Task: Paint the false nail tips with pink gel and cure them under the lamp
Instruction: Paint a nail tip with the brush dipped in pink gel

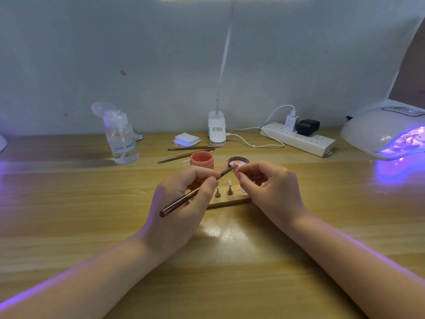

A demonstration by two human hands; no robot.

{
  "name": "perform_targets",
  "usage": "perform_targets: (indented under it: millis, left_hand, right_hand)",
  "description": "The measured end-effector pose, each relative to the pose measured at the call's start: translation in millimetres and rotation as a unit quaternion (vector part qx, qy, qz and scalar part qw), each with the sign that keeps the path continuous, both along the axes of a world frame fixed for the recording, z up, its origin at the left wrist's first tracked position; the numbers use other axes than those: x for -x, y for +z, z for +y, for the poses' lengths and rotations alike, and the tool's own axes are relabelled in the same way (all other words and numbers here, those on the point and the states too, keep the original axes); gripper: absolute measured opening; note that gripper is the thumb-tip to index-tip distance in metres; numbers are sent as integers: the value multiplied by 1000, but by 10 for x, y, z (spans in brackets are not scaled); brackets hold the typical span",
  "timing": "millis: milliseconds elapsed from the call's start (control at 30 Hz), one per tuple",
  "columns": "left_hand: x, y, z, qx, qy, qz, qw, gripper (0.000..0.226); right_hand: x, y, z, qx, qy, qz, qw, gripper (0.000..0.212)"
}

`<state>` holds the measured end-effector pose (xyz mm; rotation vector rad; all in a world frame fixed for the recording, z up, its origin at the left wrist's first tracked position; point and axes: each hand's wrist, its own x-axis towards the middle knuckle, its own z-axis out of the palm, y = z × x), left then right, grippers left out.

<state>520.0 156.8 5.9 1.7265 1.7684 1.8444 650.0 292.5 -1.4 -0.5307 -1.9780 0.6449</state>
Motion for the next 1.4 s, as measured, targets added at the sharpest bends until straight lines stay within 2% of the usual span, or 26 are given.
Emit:
perform_targets:
  millis: [100,300,433,567,667,767,833,967,1067,1233,1400]
  left_hand:
    - [-2,17,-30,-5,-8,5,1000,21]
    - [-33,5,-9,-3,-1,-22,1000,14]
    - [-31,-1,-31,6,-9,11,1000,14]
    - [-24,10,-43,-14,-6,10,1000,16]
    - [-35,9,-14,6,-6,-30,1000,14]
    - [-19,1,-13,23,-13,-30,999,14]
    - [-20,7,-24,11,-25,-47,999,20]
    - [-20,10,-7,-19,-33,-108,993,14]
    - [-37,19,9,-21,-48,-147,988,17]
    - [-57,3,3,2,-57,-122,991,16]
    - [-42,4,-12,-23,-45,-121,991,16]
  right_hand:
    - [0,5,-1,-7,-3,3,1000,10]
    - [-1,1,-9,-9,-3,3,1000,8]
    - [-7,6,-12,-6,-3,0,1000,8]
    - [-6,6,-16,2,-6,-1,1000,6]
    - [-6,4,-17,0,-5,-2,1000,7]
    - [-1,0,-8,20,3,-7,1000,8]
    - [-2,3,4,52,9,-3,999,9]
    - [-3,13,8,121,38,10,992,9]
    - [-4,24,-11,132,55,18,990,11]
    - [-7,26,-13,129,58,17,990,12]
    - [-8,25,-18,130,58,24,990,10]
